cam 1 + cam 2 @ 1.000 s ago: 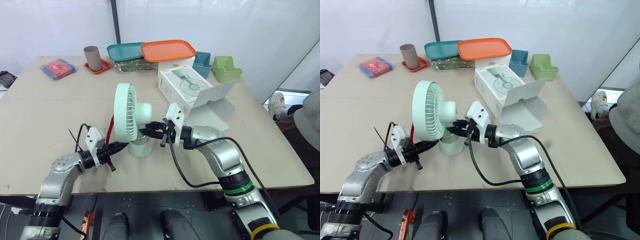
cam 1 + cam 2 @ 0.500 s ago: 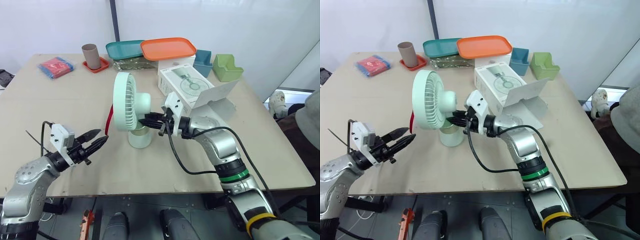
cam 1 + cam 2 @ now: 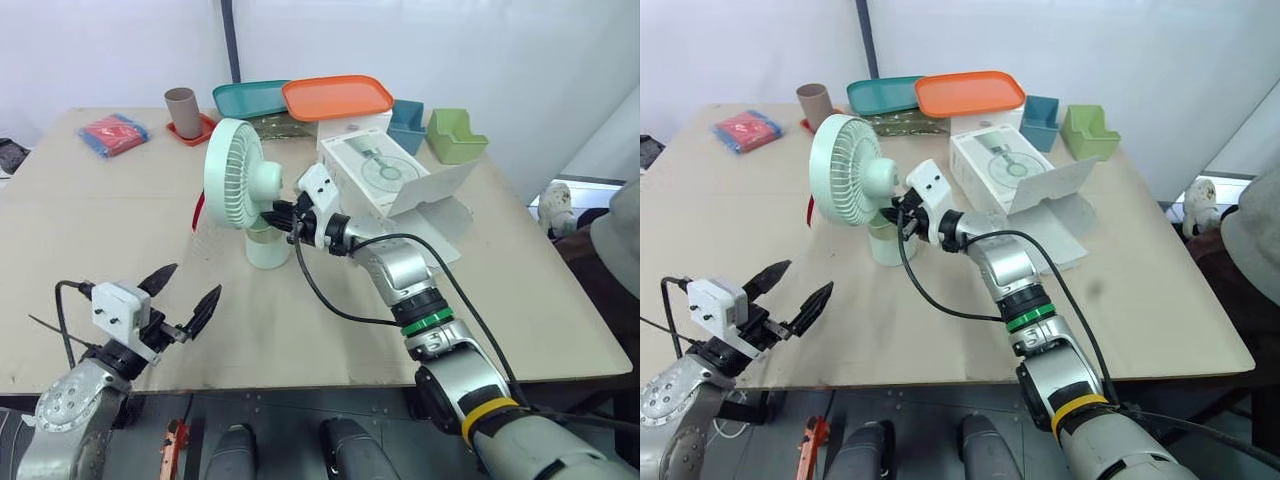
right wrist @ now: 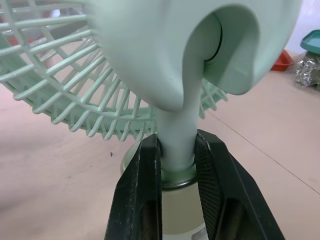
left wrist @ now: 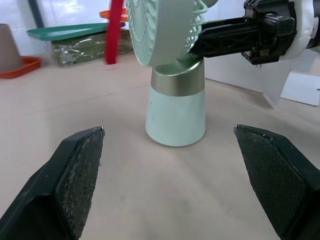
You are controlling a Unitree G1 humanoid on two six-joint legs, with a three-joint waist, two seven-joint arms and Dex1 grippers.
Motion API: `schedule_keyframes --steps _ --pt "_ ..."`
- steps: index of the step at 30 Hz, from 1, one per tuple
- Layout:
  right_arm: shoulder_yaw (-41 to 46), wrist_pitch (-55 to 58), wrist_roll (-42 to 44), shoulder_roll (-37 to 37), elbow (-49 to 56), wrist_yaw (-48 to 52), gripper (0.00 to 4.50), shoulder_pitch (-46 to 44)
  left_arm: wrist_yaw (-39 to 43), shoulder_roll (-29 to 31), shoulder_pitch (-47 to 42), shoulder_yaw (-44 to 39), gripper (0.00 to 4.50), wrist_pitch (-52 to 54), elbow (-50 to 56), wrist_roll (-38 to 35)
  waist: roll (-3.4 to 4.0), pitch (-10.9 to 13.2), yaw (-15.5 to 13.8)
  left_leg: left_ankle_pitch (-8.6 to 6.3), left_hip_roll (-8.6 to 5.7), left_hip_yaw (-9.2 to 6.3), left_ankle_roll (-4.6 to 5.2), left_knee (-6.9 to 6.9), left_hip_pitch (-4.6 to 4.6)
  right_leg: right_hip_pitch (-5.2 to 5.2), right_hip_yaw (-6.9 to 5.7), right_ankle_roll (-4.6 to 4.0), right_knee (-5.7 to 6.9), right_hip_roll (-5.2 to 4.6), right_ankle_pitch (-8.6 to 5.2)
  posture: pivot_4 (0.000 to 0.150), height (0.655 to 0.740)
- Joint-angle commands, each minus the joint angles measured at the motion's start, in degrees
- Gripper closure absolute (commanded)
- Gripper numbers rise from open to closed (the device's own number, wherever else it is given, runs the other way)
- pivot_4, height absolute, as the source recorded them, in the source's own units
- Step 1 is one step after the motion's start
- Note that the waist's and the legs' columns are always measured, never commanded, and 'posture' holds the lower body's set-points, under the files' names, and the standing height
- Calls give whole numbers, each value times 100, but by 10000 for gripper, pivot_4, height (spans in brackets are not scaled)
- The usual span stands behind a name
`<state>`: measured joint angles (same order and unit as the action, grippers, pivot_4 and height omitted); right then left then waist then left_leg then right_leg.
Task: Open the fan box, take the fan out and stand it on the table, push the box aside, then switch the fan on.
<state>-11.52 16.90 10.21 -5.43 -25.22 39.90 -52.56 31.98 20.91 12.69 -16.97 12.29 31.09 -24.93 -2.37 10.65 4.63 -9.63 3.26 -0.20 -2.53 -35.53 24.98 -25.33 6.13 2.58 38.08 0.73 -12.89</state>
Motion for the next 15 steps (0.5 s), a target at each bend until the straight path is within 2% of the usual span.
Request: schedule_keyframes --steps 1,6,8,10,13,15 --pt "156 -550 -238 160 -593 -367 41061 -447 -735 -322 38 69 773 -598 197 783 0 0 -9 0 1 0 0 0 0 0 -1 0 0 1 0 1500 7400" --pt "177 -777 -280 292 -1005 -345 41061 -596 -623 -371 127 420 773 -643 191 772 0 0 3 2 2 1 4 -3 -12 7 0 -17 1 3 4 1500 7400" --pt "148 -861 -330 319 -1117 -350 30994 -632 -592 -377 124 483 0 -674 173 740 0 0 17 3 2 2 4 -4 -18 9 1 -19 1 3 7 1500 7400" --pt "146 -851 -314 326 -1109 -279 23709 -628 -554 -330 127 541 0 -669 152 739 0 0 39 5 2 2 8 -4 -23 11 2 -25 1 3 16 1500 7400" --pt "193 -818 -279 310 -1029 -199 10004 -623 -524 -282 114 599 0 -719 49 783 0 0 42 7 2 2 12 -4 -26 11 1 -28 2 5 19 1500 7400" --pt "230 -699 -211 234 -834 -111 5487 -591 -496 -283 105 669 0 -749 5 804 0 0 43 8 3 2 12 -4 -27 11 1 -28 2 5 19 1500 7400"
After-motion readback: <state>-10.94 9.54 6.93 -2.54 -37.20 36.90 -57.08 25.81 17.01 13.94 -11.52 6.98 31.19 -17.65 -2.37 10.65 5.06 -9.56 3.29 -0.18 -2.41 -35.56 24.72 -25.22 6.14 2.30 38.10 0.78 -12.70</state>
